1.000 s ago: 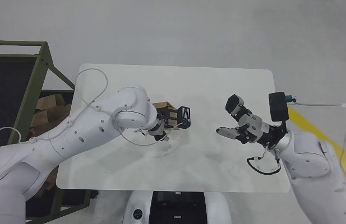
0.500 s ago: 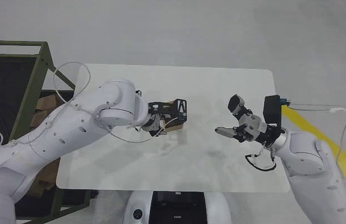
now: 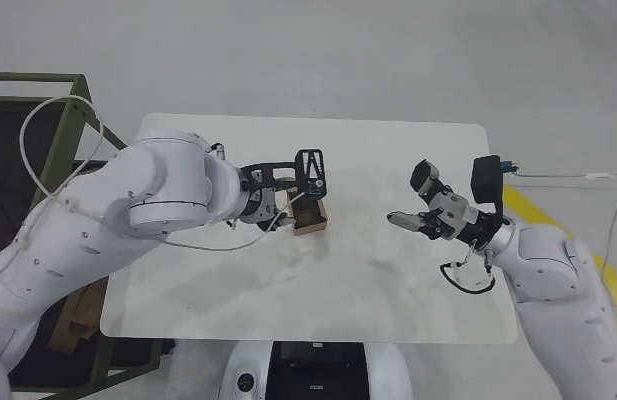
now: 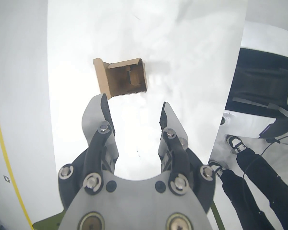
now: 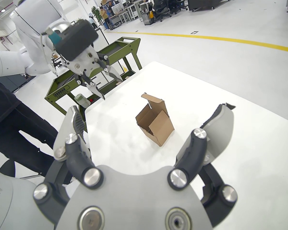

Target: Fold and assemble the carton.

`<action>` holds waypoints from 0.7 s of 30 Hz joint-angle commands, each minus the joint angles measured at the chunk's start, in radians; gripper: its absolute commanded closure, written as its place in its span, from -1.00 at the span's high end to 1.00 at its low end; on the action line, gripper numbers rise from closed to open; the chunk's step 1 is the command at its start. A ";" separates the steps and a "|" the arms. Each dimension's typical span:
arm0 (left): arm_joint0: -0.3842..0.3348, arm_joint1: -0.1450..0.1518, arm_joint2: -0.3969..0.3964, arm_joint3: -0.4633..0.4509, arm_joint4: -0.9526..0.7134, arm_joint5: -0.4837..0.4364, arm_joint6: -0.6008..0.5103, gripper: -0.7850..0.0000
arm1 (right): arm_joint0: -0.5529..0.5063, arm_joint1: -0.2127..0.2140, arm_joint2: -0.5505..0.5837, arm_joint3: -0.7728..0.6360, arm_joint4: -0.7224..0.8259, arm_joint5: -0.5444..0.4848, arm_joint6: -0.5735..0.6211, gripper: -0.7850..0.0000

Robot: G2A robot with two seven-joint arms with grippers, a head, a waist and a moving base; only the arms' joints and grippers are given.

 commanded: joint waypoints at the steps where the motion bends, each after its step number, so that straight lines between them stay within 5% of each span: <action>1: 0.038 0.021 -0.059 -0.042 0.026 0.047 0.005 0.24 | 0.027 0.001 -0.015 0.013 0.016 -0.002 0.031 1.00; 4: 0.115 0.053 -0.148 -0.096 0.102 0.108 0.032 0.39 | 0.069 0.001 -0.036 0.032 0.032 0.002 0.058 1.00; 9: 0.306 0.103 -0.289 -0.119 0.163 0.119 0.160 0.36 | 0.121 -0.001 -0.054 0.051 0.044 0.002 0.061 1.00; 14: 0.509 0.145 -0.445 -0.103 0.173 0.081 0.289 0.31 | 0.139 0.000 -0.060 0.059 0.043 0.006 0.054 1.00; 21: 0.753 0.180 -0.632 -0.058 0.171 -0.006 0.435 0.51 | 0.139 0.000 -0.064 0.056 0.065 0.007 0.047 1.00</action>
